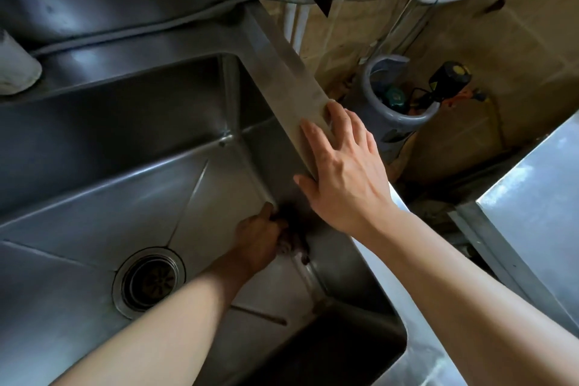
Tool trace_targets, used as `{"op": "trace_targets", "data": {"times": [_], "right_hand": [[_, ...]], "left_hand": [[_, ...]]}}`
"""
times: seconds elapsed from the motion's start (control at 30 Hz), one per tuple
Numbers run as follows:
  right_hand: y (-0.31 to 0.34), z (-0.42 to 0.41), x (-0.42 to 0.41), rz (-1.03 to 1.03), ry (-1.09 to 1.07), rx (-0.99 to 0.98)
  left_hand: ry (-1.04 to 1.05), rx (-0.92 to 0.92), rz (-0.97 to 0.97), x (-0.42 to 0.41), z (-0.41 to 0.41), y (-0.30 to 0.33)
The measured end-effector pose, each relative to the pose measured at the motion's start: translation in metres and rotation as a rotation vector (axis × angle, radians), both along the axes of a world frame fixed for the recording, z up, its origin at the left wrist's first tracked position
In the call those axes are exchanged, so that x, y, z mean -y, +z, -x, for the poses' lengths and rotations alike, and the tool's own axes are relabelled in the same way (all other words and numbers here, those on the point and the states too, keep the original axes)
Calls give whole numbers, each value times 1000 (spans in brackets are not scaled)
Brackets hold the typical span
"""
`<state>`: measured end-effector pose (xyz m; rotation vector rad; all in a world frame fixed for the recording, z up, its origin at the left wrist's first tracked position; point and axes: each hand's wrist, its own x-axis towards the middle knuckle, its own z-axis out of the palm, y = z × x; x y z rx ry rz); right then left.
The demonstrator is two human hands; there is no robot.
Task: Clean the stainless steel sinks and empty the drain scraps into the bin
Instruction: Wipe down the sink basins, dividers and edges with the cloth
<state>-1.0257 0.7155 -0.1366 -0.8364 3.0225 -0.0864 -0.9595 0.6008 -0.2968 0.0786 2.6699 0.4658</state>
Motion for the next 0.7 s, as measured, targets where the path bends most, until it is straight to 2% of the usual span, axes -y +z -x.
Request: {"op": "trace_targets", "data": {"times": [0.23,0.4,0.6,0.7], "right_hand": [[-11,1,5,6,-37,-76],[-14,5,11,4,-68,-113],[-15,5,12,-17,-78,-125],[-16,6,14,-25,-74,-138]], "left_hand": [[335,-101,-107,36,36,-15],[464,-195,-26,75,67,-22],[712,-209,-59,105,80,-15],[720,-163,-80,105,92,-10]]}}
